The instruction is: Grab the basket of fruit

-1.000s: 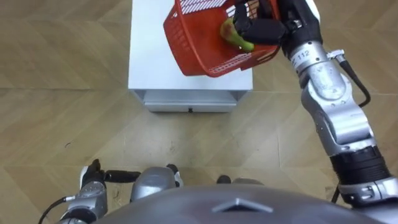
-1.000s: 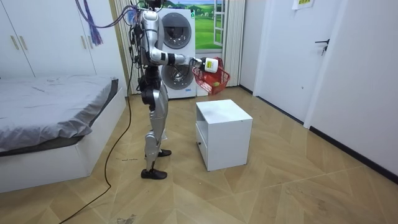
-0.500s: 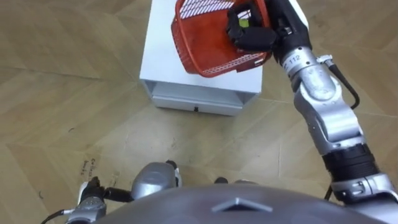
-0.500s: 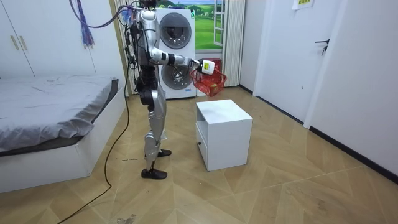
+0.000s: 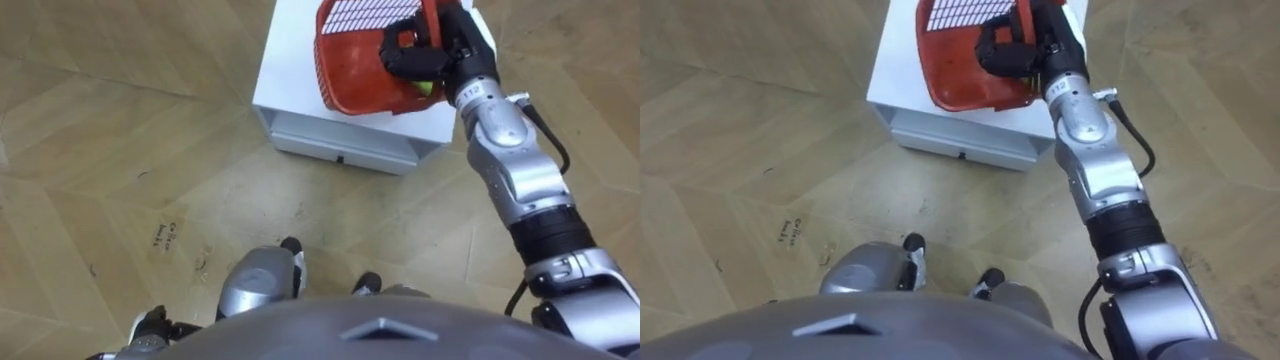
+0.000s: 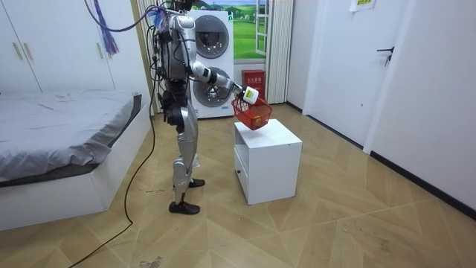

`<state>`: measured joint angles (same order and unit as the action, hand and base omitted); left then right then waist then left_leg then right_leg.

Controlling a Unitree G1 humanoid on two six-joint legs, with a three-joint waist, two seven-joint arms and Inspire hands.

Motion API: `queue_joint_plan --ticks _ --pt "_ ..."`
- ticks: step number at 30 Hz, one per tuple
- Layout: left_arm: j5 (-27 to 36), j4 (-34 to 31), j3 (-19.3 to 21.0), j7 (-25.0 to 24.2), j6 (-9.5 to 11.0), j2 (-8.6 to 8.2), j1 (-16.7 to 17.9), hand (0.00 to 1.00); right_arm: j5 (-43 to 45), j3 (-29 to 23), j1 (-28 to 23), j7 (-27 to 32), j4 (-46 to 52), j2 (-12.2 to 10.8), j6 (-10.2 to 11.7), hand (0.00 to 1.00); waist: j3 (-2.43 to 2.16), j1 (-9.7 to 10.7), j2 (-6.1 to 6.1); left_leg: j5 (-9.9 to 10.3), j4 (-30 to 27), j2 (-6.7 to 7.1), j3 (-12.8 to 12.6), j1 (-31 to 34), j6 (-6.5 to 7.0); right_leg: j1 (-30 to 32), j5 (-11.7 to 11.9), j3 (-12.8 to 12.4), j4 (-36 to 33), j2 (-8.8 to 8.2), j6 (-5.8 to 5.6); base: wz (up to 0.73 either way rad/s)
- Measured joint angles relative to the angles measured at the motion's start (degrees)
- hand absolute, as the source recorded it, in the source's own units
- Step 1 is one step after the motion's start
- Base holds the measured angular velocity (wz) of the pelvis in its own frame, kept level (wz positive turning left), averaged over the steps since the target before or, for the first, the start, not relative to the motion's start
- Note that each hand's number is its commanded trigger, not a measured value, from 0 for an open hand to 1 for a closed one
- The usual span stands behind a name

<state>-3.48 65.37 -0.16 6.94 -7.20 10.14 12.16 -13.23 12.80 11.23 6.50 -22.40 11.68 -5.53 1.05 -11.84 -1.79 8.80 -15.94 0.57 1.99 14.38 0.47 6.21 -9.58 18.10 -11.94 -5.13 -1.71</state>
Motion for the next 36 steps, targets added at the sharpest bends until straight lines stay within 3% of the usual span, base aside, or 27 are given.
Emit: queue_joint_plan --ticks 14,19,27,36 --pt "0.1 0.4 -0.1 -2.6 -1.3 0.09 0.0 0.0 -0.6 -0.6 5.5 3.5 -12.7 0.0 -0.2 1.0 0.07 0.4 -0.22 -0.3 -0.9 0.98 0.0 1.5 0.74 2.1 -0.4 1.1 -2.9 -1.61 -0.7 0.03" --pt "0.5 0.7 -0.1 -2.6 -1.3 0.28 0.0 0.0 -3.0 -1.3 5.8 4.7 -13.3 0.5 -0.2 1.0 0.2 0.3 -0.05 0.9 -4.6 1.13 0.1 4.2 1.75 3.0 -0.7 1.4 -4.1 -1.83 -1.07 0.03" --pt "0.5 0.8 0.0 -2.6 -1.2 0.64 0.2 0.0 -5.5 -3.1 5.7 6.1 -15.5 0.6 -0.3 1.0 0.31 -0.7 0.09 1.7 -7.9 1.28 0.2 6.1 2.67 4.0 -0.8 2.1 -6.1 -2.71 -1.44 0.01" --pt "0.5 0.2 -0.1 -2.5 -1.3 1.17 1.2 0.0 -5.5 -3.1 7.0 6.6 -18.2 1.5 -0.4 1.0 0.27 -1.6 0.48 1.7 -7.8 1.34 0.5 6.3 2.7 4.2 -0.8 2.6 -6.1 -2.71 -1.5 0.02"
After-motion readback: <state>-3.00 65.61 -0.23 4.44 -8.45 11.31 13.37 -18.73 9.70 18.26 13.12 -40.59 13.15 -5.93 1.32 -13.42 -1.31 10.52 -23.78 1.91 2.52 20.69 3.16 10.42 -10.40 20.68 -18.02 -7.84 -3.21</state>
